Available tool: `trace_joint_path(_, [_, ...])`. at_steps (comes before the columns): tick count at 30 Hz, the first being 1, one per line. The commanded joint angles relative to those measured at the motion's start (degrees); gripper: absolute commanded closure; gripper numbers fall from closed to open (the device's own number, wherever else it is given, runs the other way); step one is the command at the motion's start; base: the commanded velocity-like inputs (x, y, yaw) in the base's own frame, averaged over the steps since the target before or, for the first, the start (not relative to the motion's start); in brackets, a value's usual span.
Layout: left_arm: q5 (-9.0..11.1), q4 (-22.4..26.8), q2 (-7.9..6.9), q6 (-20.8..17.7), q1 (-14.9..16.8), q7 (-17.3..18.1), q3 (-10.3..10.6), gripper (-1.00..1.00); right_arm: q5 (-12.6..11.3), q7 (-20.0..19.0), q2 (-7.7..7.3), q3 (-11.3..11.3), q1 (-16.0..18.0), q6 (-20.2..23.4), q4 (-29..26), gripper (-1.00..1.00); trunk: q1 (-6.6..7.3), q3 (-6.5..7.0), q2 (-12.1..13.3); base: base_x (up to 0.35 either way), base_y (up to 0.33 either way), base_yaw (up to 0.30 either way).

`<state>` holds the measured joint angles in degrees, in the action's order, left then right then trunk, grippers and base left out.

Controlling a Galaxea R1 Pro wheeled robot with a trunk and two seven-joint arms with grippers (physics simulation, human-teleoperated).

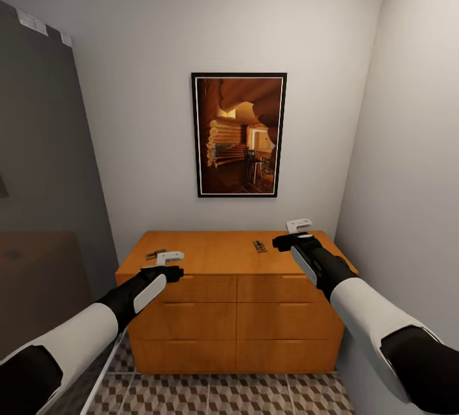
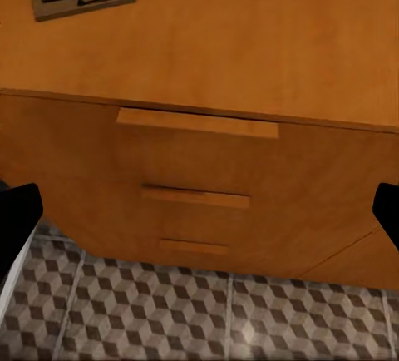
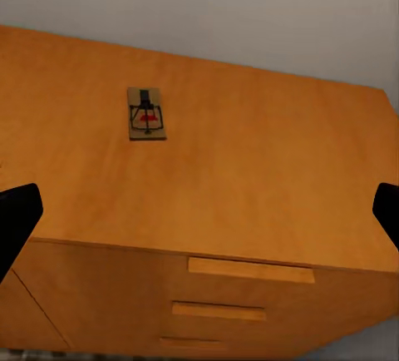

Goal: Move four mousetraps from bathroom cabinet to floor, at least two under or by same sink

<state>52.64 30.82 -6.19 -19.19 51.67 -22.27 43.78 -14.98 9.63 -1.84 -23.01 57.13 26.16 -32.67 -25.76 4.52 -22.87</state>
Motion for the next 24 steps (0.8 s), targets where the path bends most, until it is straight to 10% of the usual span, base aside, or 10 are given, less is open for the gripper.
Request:
trace_joint_path(1, [0.52, -0.08, -0.02, -0.09, 0.06, -0.42, 0.53, -1.00, -0.60, 0.44, -0.07, -0.52, 0.06, 0.35, -0.08, -1.00, -0.03, -0.03, -0.05, 0.000, 0.000, 0.000])
trace_joint_path(18, [0.46, -1.50, 0.29, 0.10, 0.10, 2.29, 0.87, -1.00, -0.47, 0.05, -0.98, -0.89, 0.18, 1.03, 0.27, -1.00, -0.03, -0.03, -0.05, 0.000, 0.000, 0.000])
trace_joint_path(24, [0.45, -1.58, 0.30, -0.10, 0.10, 2.27, 0.87, -1.00, -0.66, -3.00, -4.60, -0.53, 0.18, 1.16, 0.60, -1.00, -0.03, -0.03, -0.05, 0.036, 0.000, 0.000])
